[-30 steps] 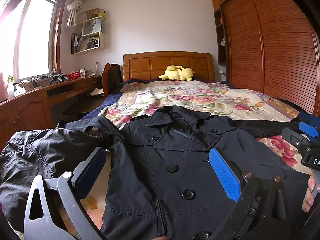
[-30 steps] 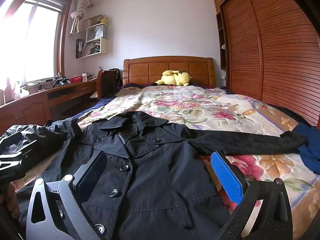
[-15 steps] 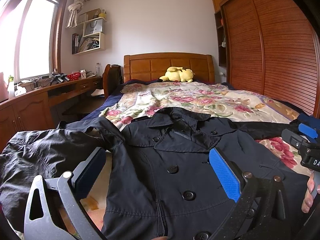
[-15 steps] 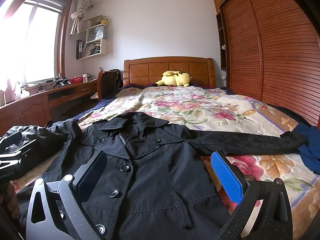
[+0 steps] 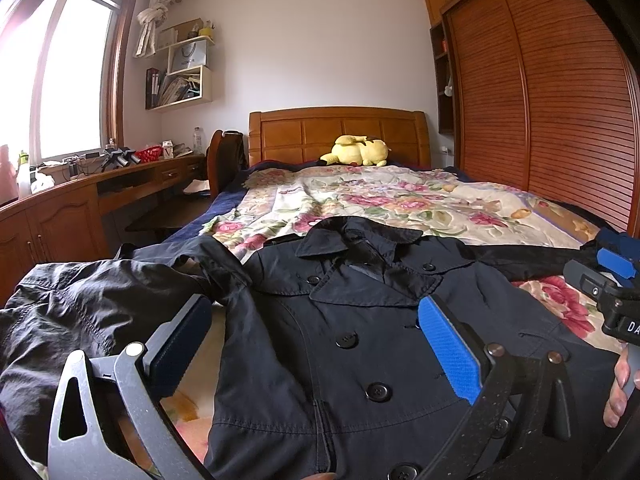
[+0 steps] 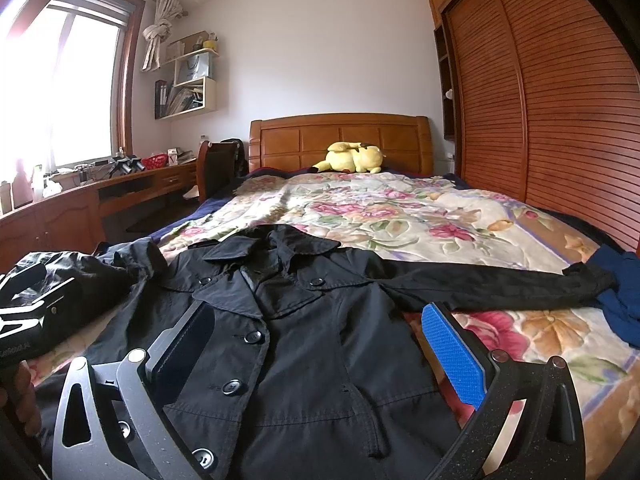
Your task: Fold large clothes
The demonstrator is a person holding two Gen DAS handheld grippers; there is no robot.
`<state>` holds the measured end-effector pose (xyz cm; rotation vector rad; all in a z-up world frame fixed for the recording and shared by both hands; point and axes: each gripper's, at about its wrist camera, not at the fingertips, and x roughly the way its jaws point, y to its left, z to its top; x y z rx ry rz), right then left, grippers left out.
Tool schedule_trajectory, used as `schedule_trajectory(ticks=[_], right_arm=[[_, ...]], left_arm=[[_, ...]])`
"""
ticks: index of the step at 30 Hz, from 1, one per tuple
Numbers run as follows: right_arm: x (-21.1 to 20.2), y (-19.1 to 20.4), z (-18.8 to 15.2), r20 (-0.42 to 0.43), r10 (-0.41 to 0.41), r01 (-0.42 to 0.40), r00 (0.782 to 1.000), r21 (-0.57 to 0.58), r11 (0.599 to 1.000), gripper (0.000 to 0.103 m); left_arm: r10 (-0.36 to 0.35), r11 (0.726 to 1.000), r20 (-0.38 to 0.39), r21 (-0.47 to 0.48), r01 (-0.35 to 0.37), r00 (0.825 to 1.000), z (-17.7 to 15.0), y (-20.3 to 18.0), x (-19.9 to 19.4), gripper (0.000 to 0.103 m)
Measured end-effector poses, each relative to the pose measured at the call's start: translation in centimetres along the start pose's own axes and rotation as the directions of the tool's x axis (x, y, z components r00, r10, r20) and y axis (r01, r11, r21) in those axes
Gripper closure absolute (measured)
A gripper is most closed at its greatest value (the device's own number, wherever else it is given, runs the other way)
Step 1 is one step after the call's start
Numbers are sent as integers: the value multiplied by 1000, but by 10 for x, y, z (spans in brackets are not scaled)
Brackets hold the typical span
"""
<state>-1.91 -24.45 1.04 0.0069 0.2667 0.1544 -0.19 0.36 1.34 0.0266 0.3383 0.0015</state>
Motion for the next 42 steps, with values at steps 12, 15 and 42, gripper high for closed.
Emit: schedule_trajectory(ticks=[12, 15, 42], right_arm=[[-1, 2, 0, 2, 3, -3, 1000, 0, 1000, 0], [-1, 1, 0, 2, 3, -3, 1000, 0, 1000, 0], [-2, 9, 1, -4, 18, -18, 1000, -5, 1000, 0]], left_arm=[[-1, 1000, 0, 2, 1, 1000, -1, -1, 0, 0], [0, 1000, 1, 2, 0, 1000, -1, 2, -1, 0], [-5, 1000, -1, 1, 5, 1000, 0, 4, -1, 0]])
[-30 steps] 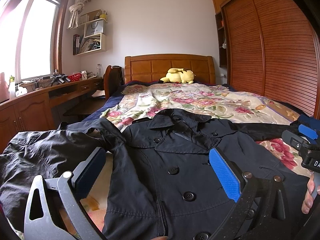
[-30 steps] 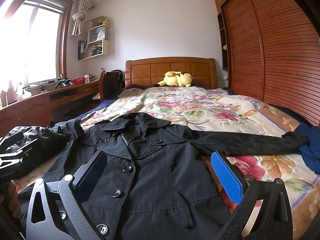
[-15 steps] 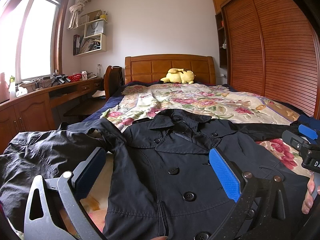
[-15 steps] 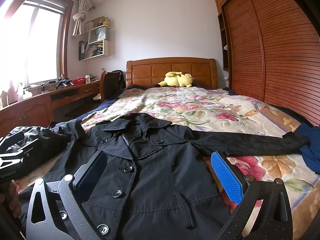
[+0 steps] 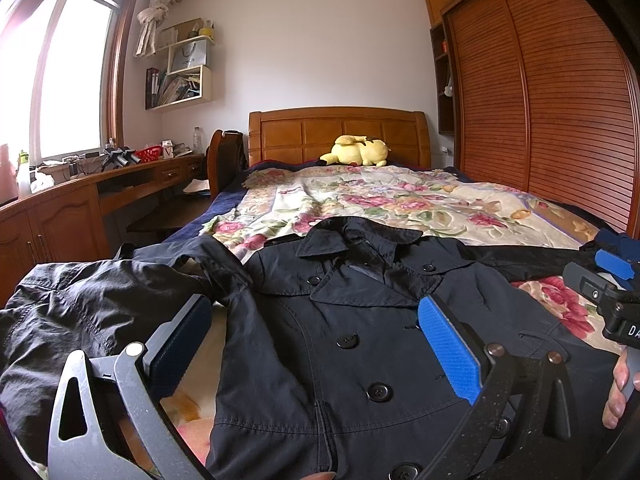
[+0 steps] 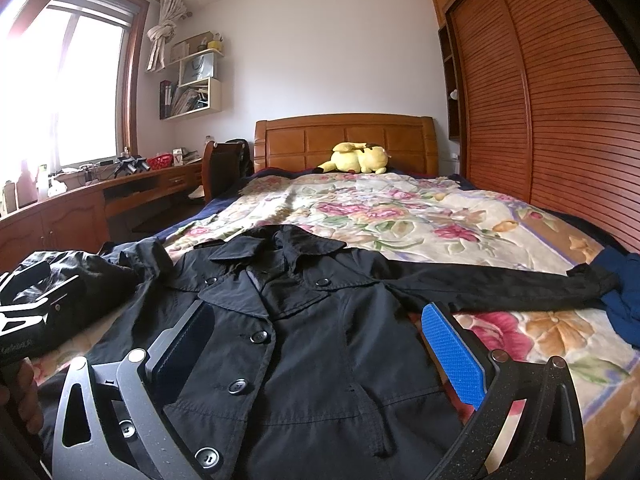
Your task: Fold large clothes
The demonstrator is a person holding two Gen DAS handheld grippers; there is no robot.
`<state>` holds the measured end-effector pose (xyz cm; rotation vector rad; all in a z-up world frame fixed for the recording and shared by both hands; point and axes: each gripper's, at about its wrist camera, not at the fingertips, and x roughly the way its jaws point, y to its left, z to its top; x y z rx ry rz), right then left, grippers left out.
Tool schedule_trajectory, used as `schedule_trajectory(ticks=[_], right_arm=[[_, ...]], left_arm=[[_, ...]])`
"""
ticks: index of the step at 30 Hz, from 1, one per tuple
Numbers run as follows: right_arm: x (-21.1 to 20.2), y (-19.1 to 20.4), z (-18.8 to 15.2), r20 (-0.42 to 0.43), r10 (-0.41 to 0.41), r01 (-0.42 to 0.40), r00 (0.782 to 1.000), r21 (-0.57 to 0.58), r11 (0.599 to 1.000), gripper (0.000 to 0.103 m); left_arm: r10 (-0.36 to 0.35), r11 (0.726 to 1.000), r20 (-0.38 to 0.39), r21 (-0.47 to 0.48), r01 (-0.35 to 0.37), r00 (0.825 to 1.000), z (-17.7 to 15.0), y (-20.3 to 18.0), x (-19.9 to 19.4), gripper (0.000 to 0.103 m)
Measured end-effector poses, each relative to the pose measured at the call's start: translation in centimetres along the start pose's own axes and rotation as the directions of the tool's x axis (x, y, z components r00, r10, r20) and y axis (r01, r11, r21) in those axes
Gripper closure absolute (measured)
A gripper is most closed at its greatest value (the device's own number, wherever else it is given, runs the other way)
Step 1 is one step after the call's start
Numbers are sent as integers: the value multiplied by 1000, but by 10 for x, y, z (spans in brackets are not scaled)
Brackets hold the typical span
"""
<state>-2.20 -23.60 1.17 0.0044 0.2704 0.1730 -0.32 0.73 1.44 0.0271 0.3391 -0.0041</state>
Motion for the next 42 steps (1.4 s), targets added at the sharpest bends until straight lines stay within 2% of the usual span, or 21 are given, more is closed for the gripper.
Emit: schedule_trajectory(ticks=[8, 14, 22, 27, 33, 42], right_arm=[[4, 9, 12, 3, 63, -63, 998, -4, 998, 0], [9, 18, 12, 4, 103, -103, 995, -16, 995, 0], [24, 29, 14, -43, 176, -179, 983, -52, 983, 0], [34, 38, 29, -79, 246, -252, 966, -73, 965, 0], [58, 49, 42, -154, 298, -318, 942, -131, 939, 0], [98, 51, 74, -151, 324, -348, 934, -167, 923, 0]], left_arm=[[0, 999, -41, 34, 2, 999, 27, 24, -1, 0], [11, 1000, -64, 21, -10, 998, 20, 41, 6, 0], [15, 998, -131, 66, -6, 991, 22, 70, 16, 0], [35, 991, -222, 131, -6, 974, 29, 97, 39, 0], [-22, 996, -343, 73, 49, 939, 41, 137, 73, 0], [15, 994, -417, 108, 33, 909, 74, 159, 129, 1]])
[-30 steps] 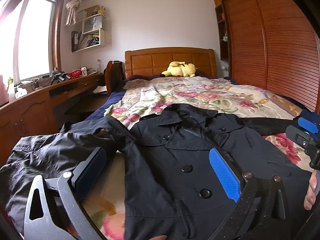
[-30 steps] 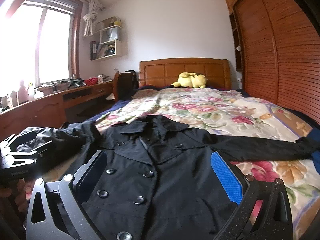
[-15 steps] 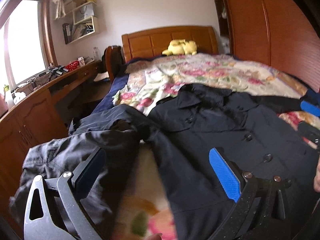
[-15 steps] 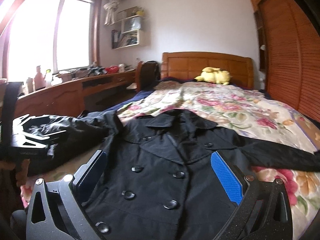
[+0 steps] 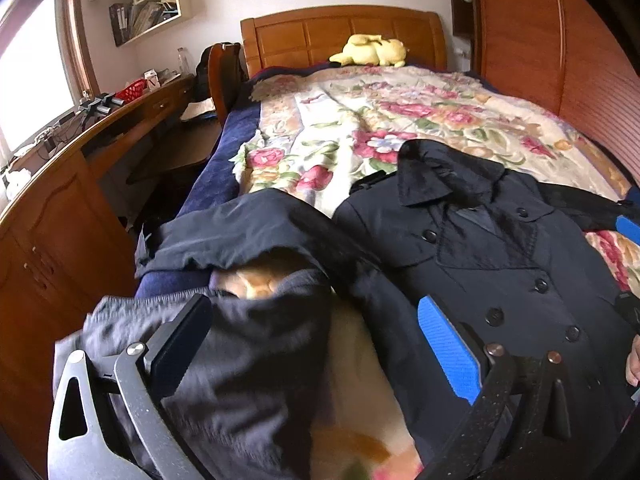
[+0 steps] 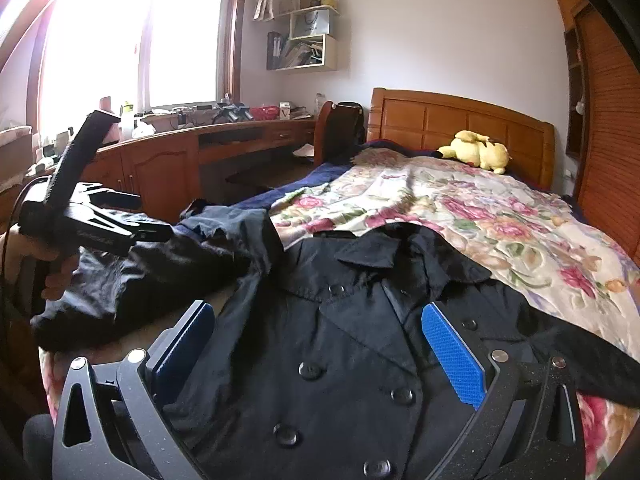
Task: Fold large clothes
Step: 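Lower the left tool onto the coat's side panel and grasp it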
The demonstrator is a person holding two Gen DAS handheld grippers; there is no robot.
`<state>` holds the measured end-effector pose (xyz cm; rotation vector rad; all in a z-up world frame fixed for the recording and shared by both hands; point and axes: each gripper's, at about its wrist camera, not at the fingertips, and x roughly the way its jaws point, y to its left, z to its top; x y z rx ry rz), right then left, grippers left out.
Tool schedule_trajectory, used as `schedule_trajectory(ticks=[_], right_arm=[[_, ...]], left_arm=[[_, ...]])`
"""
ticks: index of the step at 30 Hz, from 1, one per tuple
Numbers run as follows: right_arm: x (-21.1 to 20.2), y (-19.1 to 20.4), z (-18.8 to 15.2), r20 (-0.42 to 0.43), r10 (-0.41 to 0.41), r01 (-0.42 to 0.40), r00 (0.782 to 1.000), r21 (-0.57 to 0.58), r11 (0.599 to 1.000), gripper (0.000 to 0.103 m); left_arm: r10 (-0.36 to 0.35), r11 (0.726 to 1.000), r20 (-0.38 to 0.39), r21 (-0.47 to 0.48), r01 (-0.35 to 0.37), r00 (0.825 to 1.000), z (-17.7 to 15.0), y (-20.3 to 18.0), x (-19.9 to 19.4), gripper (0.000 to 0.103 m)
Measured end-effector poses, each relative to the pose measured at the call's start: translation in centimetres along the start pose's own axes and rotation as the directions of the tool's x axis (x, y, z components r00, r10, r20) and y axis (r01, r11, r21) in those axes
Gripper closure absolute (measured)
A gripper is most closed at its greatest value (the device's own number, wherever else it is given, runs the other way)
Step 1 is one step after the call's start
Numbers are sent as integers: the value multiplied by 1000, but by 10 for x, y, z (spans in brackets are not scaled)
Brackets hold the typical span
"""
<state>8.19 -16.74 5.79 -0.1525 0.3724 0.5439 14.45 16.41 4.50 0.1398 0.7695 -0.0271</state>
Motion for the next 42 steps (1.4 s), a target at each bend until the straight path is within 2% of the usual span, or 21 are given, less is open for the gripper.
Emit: schedule_trajectory(ticks=[5, 8, 14, 19, 24, 26, 27, 29, 31, 35, 39, 42], right_arm=[[24, 2, 0, -2, 45, -45, 999, 8, 999, 0], [31, 1, -7, -14, 50, -50, 999, 3, 999, 0], [57, 0, -2, -93, 97, -99, 991, -13, 995, 0], [62, 1, -1, -101, 158, -158, 982, 5, 987, 0], [61, -4, -4, -99, 169, -168, 981, 20, 986, 0], [62, -7, -5, -99, 168, -165, 981, 34, 986, 0], [62, -9, -6, -98, 168, -165, 981, 37, 986, 0], [63, -10, -6, -95, 161, -157, 982, 43, 987, 0], [62, -10, -6, -93, 155, -151, 984, 48, 987, 0], [58, -12, -5, -81, 140, -137, 987, 47, 989, 0], [44, -26, -6, -62, 109, -105, 992, 64, 992, 0], [33, -41, -6, -47, 92, -87, 995, 95, 992, 0]], left_arm=[[-54, 997, -69, -61, 50, 996, 24, 17, 33, 12], [-63, 994, -113, -95, 53, 992, 35, 23, 57, 14], [-47, 990, -189, -138, 21, 981, 54, 26, 100, 14], [-35, 985, -267, -170, -12, 963, 61, 26, 137, 16], [-12, 982, -323, -184, -51, 946, 60, 26, 161, 31], [-29, 981, -343, -192, -40, 939, 58, 26, 169, 54], [-41, 981, -347, -194, -28, 937, 56, 25, 171, 59], [-42, 983, -343, -183, -23, 938, 57, 22, 173, 78], [-28, 986, -326, -166, -28, 945, 59, 19, 169, 89], [-28, 993, -240, -116, 0, 970, 69, 2, 145, 93], [-57, 997, -168, -61, 48, 984, 80, -28, 115, 94], [-92, 996, -130, 3, 93, 987, 82, -62, 95, 94]])
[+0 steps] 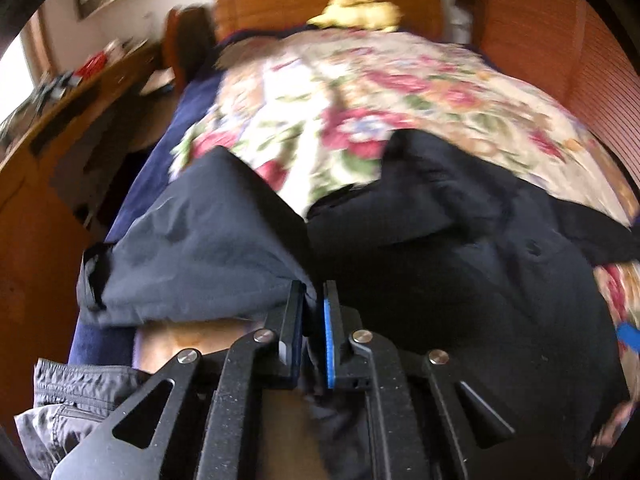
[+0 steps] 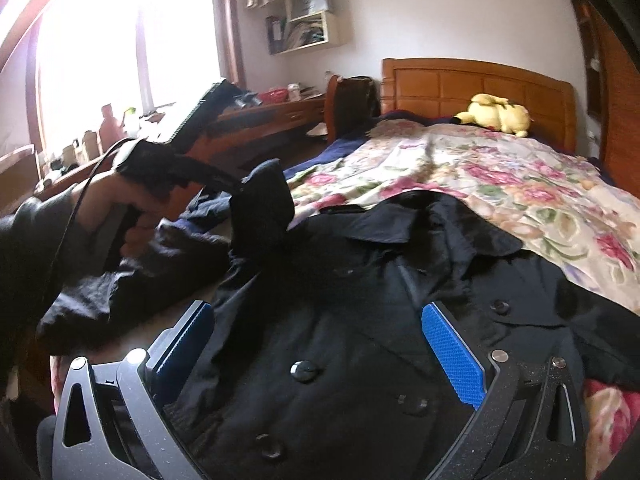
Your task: Fold large clothes
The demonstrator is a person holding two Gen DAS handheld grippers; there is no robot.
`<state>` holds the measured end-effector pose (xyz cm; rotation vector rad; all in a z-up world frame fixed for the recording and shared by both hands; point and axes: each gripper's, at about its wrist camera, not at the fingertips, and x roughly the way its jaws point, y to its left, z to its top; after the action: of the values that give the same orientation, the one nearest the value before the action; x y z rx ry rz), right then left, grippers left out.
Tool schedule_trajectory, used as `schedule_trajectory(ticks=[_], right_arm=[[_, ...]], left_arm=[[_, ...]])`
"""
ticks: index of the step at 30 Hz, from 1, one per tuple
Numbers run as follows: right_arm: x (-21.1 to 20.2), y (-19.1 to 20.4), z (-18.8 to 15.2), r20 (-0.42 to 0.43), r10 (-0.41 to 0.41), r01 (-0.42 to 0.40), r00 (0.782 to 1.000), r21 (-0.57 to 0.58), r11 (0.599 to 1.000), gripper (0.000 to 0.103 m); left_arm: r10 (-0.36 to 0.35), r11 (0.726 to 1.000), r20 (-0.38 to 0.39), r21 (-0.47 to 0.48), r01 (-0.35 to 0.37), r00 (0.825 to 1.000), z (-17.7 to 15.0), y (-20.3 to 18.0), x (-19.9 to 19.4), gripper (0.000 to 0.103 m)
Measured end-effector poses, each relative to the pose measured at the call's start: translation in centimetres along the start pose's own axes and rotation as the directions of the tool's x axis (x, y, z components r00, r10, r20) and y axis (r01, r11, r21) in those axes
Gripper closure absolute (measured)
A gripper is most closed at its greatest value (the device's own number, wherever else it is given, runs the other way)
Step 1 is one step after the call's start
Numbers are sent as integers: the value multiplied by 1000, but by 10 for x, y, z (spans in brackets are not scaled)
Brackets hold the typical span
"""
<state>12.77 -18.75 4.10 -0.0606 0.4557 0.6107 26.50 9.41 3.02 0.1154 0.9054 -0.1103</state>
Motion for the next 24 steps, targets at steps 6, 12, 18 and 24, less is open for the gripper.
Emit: schedule_trajectory(ticks=[6, 12, 18, 24], right_arm=[[-19, -22, 1, 30, -58, 57, 998, 50, 997, 0], [-22, -25, 3, 46, -86, 82, 995, 82, 993, 0], [-19, -10, 1, 48, -89, 87, 995, 52, 995, 0], [-6, -2, 23, 37, -29, 29, 999, -5, 1000, 6]], left_arm=[[-98, 994, 77, 56, 93, 992, -24, -55, -35, 93], [-136, 989, 148, 74, 126, 980, -50, -63, -68, 85], [-139, 990, 264, 11, 141, 955, -89, -39, -106, 66], [-129, 988, 360, -31, 150, 924, -119, -12, -136, 64]])
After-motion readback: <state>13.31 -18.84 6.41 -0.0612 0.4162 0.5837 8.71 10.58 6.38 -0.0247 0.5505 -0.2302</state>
